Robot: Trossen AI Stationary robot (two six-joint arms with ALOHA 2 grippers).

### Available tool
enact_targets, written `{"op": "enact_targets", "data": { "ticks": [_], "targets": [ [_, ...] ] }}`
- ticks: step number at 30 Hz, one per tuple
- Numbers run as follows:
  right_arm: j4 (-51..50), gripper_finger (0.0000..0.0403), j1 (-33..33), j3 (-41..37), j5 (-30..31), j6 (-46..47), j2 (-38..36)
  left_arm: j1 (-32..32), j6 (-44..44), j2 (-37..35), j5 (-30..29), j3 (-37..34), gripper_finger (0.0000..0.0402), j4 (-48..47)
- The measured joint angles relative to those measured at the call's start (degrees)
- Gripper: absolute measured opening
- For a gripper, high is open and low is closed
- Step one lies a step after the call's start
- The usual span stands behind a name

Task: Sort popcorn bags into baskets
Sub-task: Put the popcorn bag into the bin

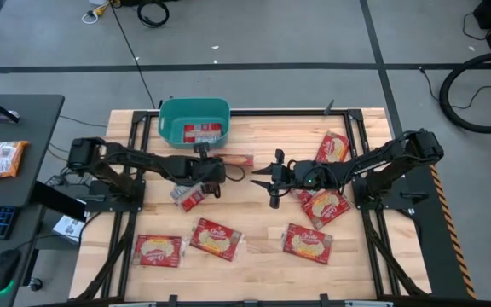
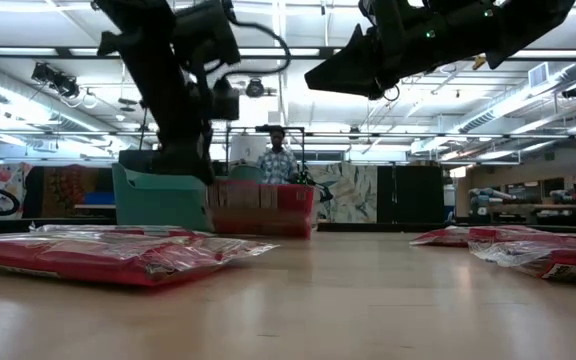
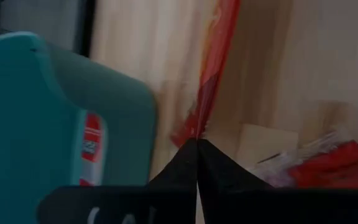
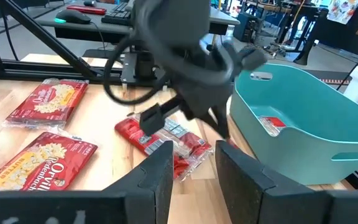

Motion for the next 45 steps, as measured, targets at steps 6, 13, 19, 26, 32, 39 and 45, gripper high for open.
{"op": "enact_targets", "data": {
  "ticks": [6, 13, 19, 26, 32, 39, 45],
  "targets": [
    [0.1, 0.0126, 0.0, 0.0, 0.0, 0.0, 0.0, 0.9, 1.9, -5.8, -2.7, 0.3, 0.0001, -2.6],
    [0.2, 0.0126, 0.0, 0.0, 0.0, 0.0, 0.0, 1.3, 3.9, -8.6, -7.3, 6.6, 0.0001, -9.9],
    [-0.3, 0.0126, 0.0, 0.0, 0.0, 0.4, 0.0, 1.5, 8.3, -8.9, -12.0, 14.6, 0.0001, -15.9],
    [-0.4, 0.0126, 0.0, 0.0, 0.0, 0.4, 0.0, 4.5, 14.1, -9.4, -17.1, 21.6, 0.0, -20.2],
    [-0.6, 0.0126, 0.0, 0.0, 0.0, 0.4, 0.0, 9.6, 17.5, -13.1, -19.0, 22.0, 0.0, -19.6],
    [0.1, 0.0126, 0.0, 0.0, 0.0, 0.3, 0.0, 18.9, 17.6, -16.6, -15.0, 22.1, 0.0, -20.4],
    [0.2, 0.0126, 0.1, 0.0, 0.0, 0.4, 0.0, 27.6, 16.6, -15.9, -6.2, 19.2, 0.0, -18.2]
  ]
}}
